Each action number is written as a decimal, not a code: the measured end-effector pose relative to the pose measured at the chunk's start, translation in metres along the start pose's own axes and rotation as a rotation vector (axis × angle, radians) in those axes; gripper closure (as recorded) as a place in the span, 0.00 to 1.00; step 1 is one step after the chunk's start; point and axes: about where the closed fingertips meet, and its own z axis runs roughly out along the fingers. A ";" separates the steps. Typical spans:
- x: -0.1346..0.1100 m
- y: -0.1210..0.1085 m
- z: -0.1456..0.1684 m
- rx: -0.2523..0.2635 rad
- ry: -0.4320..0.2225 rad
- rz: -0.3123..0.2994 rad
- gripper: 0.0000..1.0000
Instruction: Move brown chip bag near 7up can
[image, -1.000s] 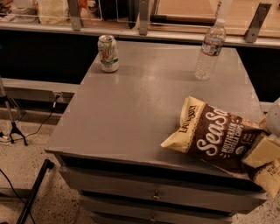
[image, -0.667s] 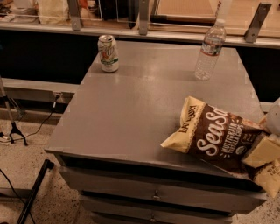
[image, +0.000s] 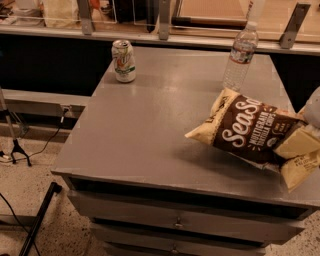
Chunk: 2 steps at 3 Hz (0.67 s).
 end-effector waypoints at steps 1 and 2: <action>-0.013 -0.005 -0.011 0.007 -0.055 0.016 1.00; -0.029 -0.007 -0.011 -0.011 -0.099 0.025 1.00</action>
Offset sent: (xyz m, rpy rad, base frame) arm 0.0319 0.0281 0.0237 0.1520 -0.0487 -0.0115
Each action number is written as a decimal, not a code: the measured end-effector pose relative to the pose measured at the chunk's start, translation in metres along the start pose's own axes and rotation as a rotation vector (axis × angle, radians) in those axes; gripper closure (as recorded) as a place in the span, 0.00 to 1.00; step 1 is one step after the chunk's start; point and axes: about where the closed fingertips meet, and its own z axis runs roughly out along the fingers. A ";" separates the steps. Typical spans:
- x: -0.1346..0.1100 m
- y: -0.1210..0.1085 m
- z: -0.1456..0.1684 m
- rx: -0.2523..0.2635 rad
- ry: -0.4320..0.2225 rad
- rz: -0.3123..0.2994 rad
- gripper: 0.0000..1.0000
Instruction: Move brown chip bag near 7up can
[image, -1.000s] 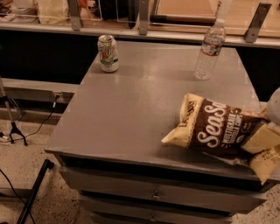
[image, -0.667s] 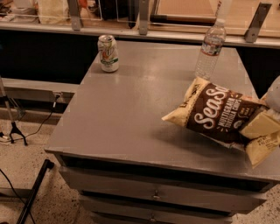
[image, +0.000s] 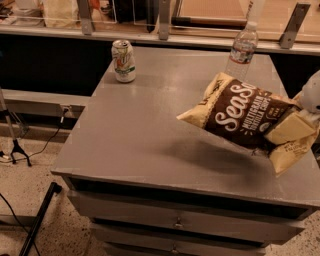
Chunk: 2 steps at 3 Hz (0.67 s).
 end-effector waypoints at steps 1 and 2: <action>-0.025 -0.005 0.010 -0.038 -0.034 0.005 1.00; -0.043 -0.010 0.020 -0.052 -0.036 0.005 1.00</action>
Offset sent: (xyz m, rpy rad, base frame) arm 0.0801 0.0643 -0.0091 0.0336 0.0526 0.0111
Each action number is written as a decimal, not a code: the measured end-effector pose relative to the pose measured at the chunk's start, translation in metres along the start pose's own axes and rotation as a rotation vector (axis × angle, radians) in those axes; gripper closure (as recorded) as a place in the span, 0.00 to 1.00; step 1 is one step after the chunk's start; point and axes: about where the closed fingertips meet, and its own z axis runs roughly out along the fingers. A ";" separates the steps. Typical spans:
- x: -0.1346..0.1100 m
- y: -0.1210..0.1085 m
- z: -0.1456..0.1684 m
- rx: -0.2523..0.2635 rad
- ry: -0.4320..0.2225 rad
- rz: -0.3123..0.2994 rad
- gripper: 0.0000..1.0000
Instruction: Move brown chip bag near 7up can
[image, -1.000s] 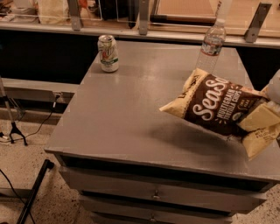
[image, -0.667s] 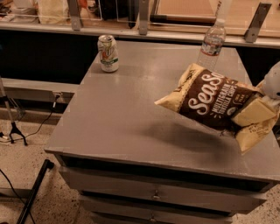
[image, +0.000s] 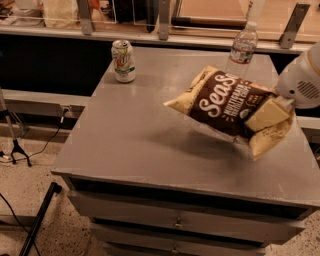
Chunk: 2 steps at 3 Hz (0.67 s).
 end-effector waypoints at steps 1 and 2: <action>-0.025 -0.010 0.018 -0.009 0.024 0.006 1.00; -0.046 -0.019 0.032 -0.022 0.025 0.013 1.00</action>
Offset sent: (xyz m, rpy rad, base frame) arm 0.0751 0.0503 -0.0140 0.0054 0.0525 -0.0093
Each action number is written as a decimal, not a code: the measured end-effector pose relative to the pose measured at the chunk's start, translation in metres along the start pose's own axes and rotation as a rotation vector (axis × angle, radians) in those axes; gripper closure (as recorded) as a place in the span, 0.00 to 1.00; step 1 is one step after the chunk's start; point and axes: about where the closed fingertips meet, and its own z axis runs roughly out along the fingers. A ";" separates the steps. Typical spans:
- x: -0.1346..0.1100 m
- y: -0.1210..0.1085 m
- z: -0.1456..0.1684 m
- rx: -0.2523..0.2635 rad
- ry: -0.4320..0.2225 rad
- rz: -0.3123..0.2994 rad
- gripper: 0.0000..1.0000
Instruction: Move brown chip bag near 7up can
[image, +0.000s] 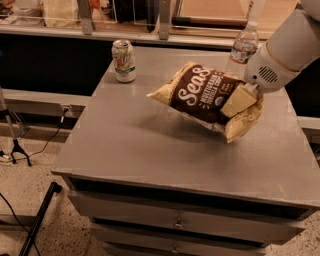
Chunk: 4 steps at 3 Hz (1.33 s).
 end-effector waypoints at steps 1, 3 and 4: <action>-0.019 -0.006 0.008 -0.008 -0.002 0.000 1.00; -0.055 -0.015 0.030 -0.031 -0.010 -0.007 1.00; -0.068 -0.019 0.046 -0.042 -0.003 -0.007 1.00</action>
Offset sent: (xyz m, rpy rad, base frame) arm 0.0530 0.0398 -0.0046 0.0176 0.0200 0.0055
